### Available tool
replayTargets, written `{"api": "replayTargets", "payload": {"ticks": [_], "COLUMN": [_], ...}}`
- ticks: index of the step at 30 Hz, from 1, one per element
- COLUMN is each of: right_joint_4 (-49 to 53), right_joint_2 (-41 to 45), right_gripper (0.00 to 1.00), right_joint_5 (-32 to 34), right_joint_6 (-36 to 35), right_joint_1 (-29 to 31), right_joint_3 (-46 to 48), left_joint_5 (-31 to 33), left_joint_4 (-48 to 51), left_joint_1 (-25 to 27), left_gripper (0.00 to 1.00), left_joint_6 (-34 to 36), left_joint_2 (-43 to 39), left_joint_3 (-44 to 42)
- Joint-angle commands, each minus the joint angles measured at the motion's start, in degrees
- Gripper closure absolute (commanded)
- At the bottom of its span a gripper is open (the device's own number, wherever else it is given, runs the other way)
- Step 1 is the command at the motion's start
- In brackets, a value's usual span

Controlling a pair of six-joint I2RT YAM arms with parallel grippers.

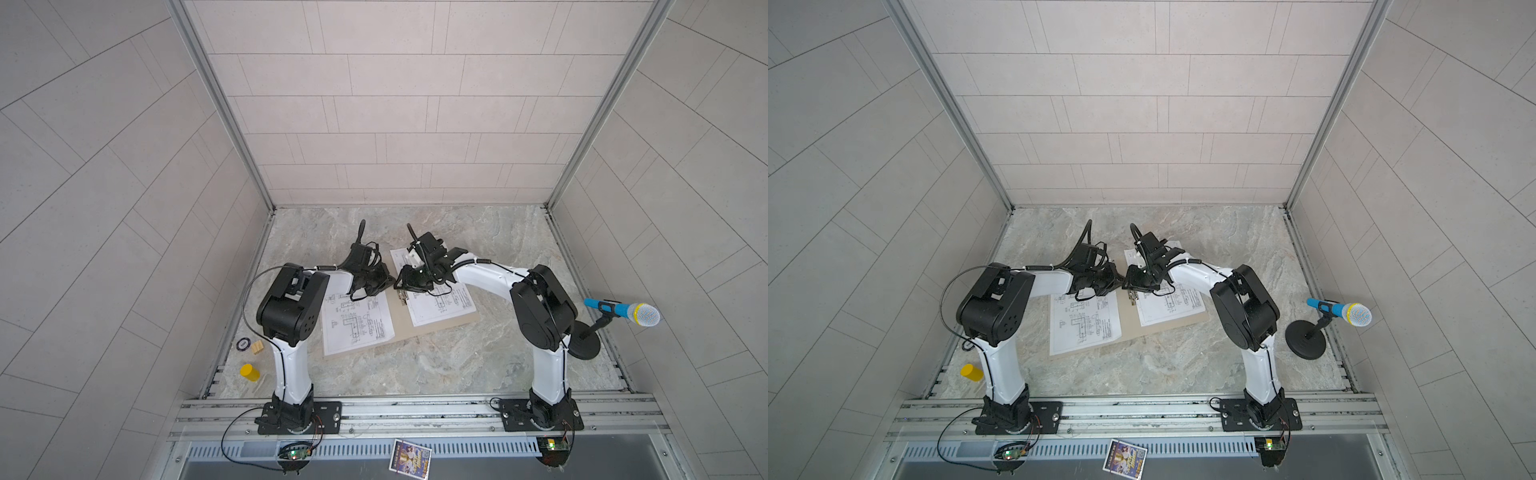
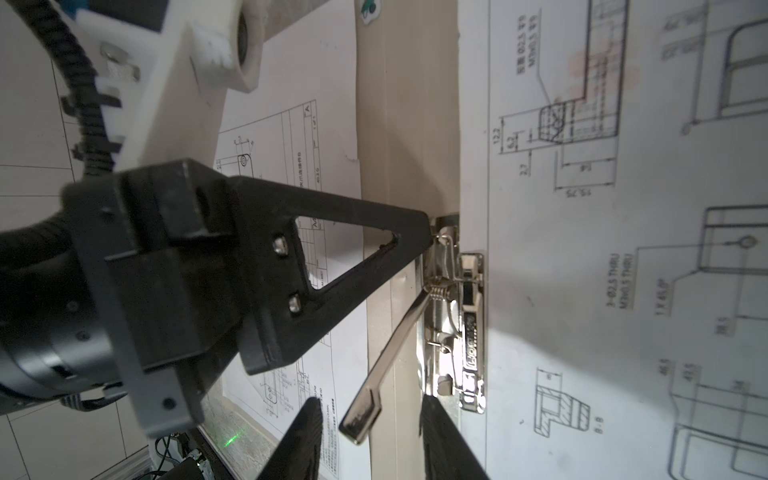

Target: Put the files into the folder

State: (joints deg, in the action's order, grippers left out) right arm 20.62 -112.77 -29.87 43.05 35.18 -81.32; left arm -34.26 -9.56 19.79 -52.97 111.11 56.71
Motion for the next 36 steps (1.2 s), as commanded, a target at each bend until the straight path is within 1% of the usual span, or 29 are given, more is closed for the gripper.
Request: {"api": "replayTargets", "payload": {"ticks": [1, 6, 9, 16, 23, 29, 32, 34, 36], "right_joint_4": [-1.1, -1.2, -1.2, -1.2, -1.5, -2.2, -2.8, -3.6, -3.8], "right_joint_2": [2.4, 2.4, 2.3, 2.0, 2.1, 2.9, 3.2, 3.5, 3.5], "right_gripper": [0.59, 0.61, 0.65, 0.69, 0.76, 0.76, 0.73, 0.68, 0.68], "right_joint_5": [-0.7, -0.5, -0.6, -0.9, -1.0, -1.5, -1.7, -1.8, -1.8], "right_joint_6": [1.8, 2.0, 2.0, 1.9, 1.9, 2.0, 2.5, 3.5, 4.4], "right_joint_1": [-0.5, -1.3, -1.4, -1.6, -1.5, -1.5, -1.4, -1.5, -1.4], "right_joint_3": [-0.5, 0.2, 0.3, 0.9, 1.4, 2.8, 3.4, 3.7, 3.5], "left_joint_5": [1.5, 1.4, 1.5, 1.6, 1.7, 2.0, 2.1, 2.2, 2.2], "left_joint_4": [1.7, 1.5, 1.5, 1.4, 1.4, 1.4, 1.5, 1.5, 1.5], "left_joint_1": [0.3, 0.3, 0.2, 0.2, 0.2, 0.2, 0.2, 0.2, 0.2], "left_gripper": [0.95, 0.95, 0.95, 0.95, 0.95, 0.95, 0.95, 0.95, 0.95], "left_joint_6": [1.0, 0.8, 0.8, 0.8, 0.7, 0.6, 0.7, 0.8, 0.8], "left_joint_2": [-0.3, -0.6, -0.7, -0.6, -0.5, -0.2, -0.1, -0.2, -0.2], "left_joint_3": [-1.2, -1.3, -1.3, -1.4, -1.5, -1.6, -1.6, -1.6, -1.7]}}
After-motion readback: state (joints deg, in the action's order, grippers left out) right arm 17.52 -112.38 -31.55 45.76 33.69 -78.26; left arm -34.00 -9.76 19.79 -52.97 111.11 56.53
